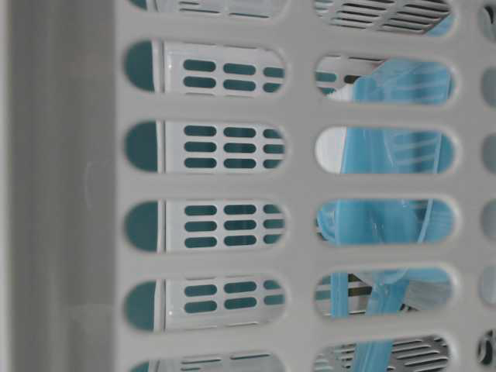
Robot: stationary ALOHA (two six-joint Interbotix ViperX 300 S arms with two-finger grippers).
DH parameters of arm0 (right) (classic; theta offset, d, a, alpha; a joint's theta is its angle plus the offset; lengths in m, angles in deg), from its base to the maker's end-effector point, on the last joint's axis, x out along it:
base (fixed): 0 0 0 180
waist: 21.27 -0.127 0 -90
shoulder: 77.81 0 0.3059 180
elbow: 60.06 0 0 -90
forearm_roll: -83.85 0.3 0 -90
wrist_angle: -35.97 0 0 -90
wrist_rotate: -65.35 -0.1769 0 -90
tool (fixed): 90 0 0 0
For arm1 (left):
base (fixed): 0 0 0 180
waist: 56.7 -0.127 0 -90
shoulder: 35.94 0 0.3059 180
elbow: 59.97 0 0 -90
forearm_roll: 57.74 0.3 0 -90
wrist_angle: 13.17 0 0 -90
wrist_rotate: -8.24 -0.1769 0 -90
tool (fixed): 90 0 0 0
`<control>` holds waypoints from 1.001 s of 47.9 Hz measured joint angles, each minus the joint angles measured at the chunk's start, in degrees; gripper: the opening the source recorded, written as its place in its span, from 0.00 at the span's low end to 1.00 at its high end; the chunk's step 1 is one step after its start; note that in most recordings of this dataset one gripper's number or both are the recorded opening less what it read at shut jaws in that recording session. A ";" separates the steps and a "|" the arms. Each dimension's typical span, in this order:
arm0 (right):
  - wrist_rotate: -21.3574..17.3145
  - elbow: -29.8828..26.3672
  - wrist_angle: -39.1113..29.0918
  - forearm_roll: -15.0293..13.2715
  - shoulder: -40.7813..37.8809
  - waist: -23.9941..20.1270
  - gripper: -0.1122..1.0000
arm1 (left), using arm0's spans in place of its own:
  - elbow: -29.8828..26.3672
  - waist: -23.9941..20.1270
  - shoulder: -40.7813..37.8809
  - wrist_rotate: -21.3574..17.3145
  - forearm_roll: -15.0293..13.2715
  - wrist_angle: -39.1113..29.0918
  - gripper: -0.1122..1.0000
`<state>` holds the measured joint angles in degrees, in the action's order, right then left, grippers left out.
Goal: Pick up the dustpan from the shopping basket with the left arm.
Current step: 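Move the left gripper over the teal dustpan handle in the basket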
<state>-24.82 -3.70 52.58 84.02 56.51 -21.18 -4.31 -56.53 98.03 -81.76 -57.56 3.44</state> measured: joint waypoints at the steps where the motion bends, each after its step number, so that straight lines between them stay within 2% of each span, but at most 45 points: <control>1: 0.09 0.00 0.09 0.00 0.00 0.00 0.10 | 0.09 0.00 0.09 0.00 -0.09 0.00 0.15; 3: 0.00 0.00 0.09 0.00 0.00 -0.09 0.14 | -0.35 0.09 0.09 0.44 0.44 -0.62 0.11; 6: -0.18 0.00 -0.09 0.18 0.00 -0.18 0.09 | -3.25 0.35 -0.26 1.85 1.58 -3.69 0.10; 9: -0.26 0.00 -0.26 0.35 0.00 -0.26 0.09 | -6.68 0.62 -0.44 2.29 1.93 -7.03 0.10; 19: -0.26 0.00 -0.88 0.53 0.00 -0.26 0.09 | -18.63 0.70 -5.45 2.29 2.11 -22.85 0.10; 27: -0.26 0.00 -1.41 0.53 0.00 -0.26 0.09 | -31.11 1.23 -14.77 1.67 2.11 -39.20 0.10; 38: -0.26 0.00 -2.02 0.62 0.09 -0.26 0.09 | -45.53 2.46 -28.65 1.49 2.20 -58.54 0.10; 48: -0.26 0.09 -2.11 0.53 0.09 -0.26 0.09 | -53.61 3.16 -39.11 1.32 2.20 -68.82 0.11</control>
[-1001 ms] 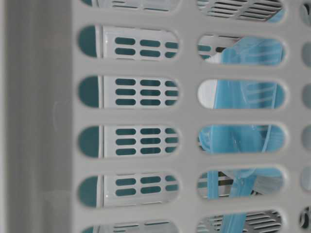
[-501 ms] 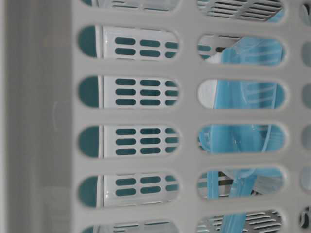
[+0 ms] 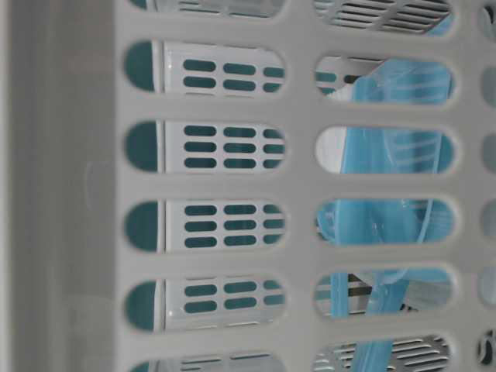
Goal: Pick up the dustpan from the shopping basket with the left arm.
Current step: 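Move the left gripper over the teal dustpan handle in the basket, then lower the left gripper and close it on the dustpan handle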
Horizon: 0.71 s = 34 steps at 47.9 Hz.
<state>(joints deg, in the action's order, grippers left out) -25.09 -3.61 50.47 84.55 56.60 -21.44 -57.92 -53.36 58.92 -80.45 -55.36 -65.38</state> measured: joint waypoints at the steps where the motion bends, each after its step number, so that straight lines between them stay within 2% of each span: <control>1: 0.09 0.00 0.00 0.09 0.00 -0.09 0.09 | -0.62 -0.09 -0.79 0.00 0.00 -0.62 0.11; 5: 0.00 -0.09 0.00 0.00 0.00 -0.09 0.09 | -1.93 0.00 -3.60 -0.88 0.00 -2.37 0.20; 14: 0.00 0.00 0.00 0.00 0.09 0.00 0.09 | -2.02 0.70 -7.65 -1.67 0.00 -3.16 0.71; 19: 0.09 0.00 0.00 0.09 0.18 -0.09 0.09 | -2.11 0.97 -10.20 -1.67 0.00 -3.34 0.90; 34: 0.09 0.00 0.09 0.09 0.18 -0.35 0.09 | -1.49 2.55 -17.93 -1.14 0.00 -3.34 0.90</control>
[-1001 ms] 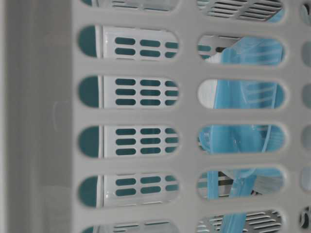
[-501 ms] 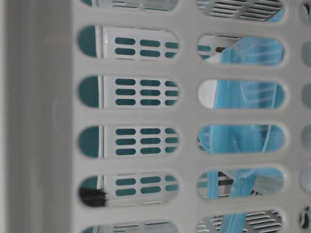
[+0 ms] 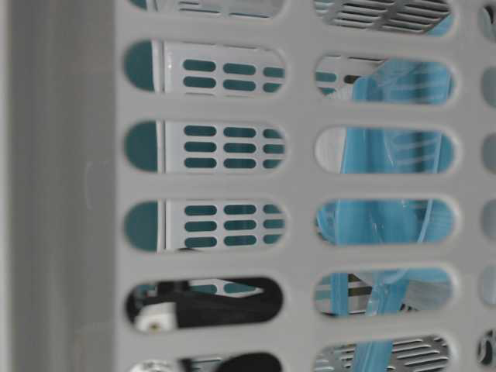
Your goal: Pick up the dustpan from the shopping basket with the left arm.
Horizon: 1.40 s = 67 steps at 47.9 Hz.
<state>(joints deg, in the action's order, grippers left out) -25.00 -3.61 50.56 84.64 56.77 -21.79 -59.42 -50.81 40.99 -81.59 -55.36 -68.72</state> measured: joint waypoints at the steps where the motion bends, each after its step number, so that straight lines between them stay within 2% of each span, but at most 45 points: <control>1: -0.09 0.00 -0.09 -0.09 0.00 0.00 0.09 | 0.26 0.18 -0.44 0.00 0.00 0.00 0.90; 14: -0.09 0.00 0.00 0.00 0.00 -0.70 0.09 | 3.16 0.26 -3.16 0.18 0.00 1.32 0.89; 19: -0.09 0.00 -0.09 0.00 0.09 -0.79 0.09 | 3.60 0.26 -3.25 0.35 0.00 2.02 0.84; 22: 0.00 0.00 0.00 0.00 0.09 -0.88 0.09 | 3.52 0.26 -3.25 0.26 0.09 2.02 0.74; 28: -0.09 0.00 0.00 -0.09 0.26 -0.88 0.09 | 3.52 0.53 -3.16 -0.62 0.00 1.32 0.40; 30: 0.00 0.00 0.00 0.00 0.26 -0.88 0.09 | 3.52 0.53 -2.99 -0.79 0.00 1.05 0.35; 36: -0.09 0.00 0.00 0.00 0.35 -0.88 0.09 | 2.29 0.62 -1.58 -0.70 0.09 -0.18 0.35; 43: 0.00 0.09 -0.09 0.00 0.62 -0.97 0.09 | -2.55 0.53 0.79 -0.70 0.09 -3.52 0.35; 58: -0.09 0.26 0.00 0.00 1.32 -0.97 0.09 | -17.93 0.18 3.78 0.09 0.00 -19.42 0.35; 63: -0.09 0.26 -0.09 0.00 1.58 -0.97 0.09 | -20.30 -0.53 3.78 0.44 0.00 -23.29 0.35; 67: -0.09 0.35 0.00 0.00 1.58 -0.97 0.09 | -20.48 -1.23 3.78 0.53 0.09 -23.91 0.35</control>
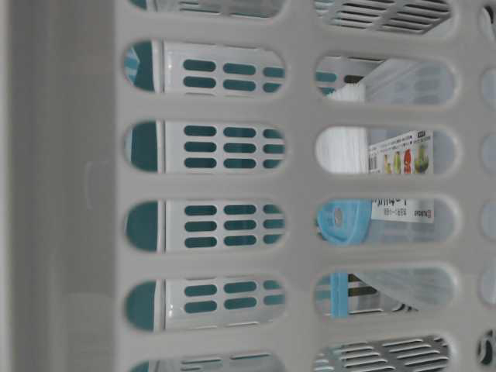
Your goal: Pick up the dustpan from the shopping basket with the left arm.
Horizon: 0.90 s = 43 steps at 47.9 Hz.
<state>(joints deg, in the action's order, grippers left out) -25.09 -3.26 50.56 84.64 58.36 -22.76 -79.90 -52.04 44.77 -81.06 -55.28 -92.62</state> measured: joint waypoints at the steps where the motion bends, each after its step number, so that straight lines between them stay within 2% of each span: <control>1: 0.00 0.09 -0.09 0.00 0.00 0.00 0.09 | 0.00 -0.18 0.00 0.09 0.00 0.09 0.35; 12: 0.00 0.09 -0.09 -0.09 0.18 0.00 0.09 | -0.09 -1.23 0.00 0.70 0.00 2.11 0.35; 43: 0.00 0.09 -1.67 0.00 1.41 0.00 0.09 | 1.58 -1.14 0.09 1.05 -0.09 2.37 0.35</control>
<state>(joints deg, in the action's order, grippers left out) -25.09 -3.18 48.89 84.64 59.76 -22.76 -78.32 -53.19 44.85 -80.01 -55.36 -90.25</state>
